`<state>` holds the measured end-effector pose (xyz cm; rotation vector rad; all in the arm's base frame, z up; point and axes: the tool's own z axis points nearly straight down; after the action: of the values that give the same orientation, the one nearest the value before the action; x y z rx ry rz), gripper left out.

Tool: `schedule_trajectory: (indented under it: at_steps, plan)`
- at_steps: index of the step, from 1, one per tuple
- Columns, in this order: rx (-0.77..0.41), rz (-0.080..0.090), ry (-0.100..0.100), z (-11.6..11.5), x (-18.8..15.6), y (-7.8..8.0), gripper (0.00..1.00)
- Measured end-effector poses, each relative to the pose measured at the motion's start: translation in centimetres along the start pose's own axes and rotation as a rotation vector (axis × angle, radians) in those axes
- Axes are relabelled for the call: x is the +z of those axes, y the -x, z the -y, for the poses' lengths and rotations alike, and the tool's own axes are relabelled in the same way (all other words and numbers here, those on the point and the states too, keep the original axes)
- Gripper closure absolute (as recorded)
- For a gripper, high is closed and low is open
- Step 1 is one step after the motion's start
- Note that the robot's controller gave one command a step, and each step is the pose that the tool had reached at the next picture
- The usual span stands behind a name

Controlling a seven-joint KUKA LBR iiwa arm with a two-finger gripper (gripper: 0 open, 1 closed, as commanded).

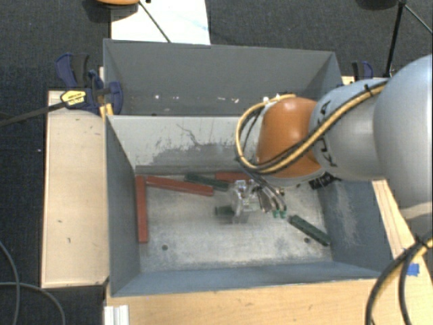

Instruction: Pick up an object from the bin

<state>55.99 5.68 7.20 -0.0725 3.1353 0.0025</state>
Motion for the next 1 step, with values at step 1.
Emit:
schedule_trajectory:
  at_steps: [1]
  plan:
    - [0.024,-0.001,0.0,-3.12,-15.5,-4.39,1.0]
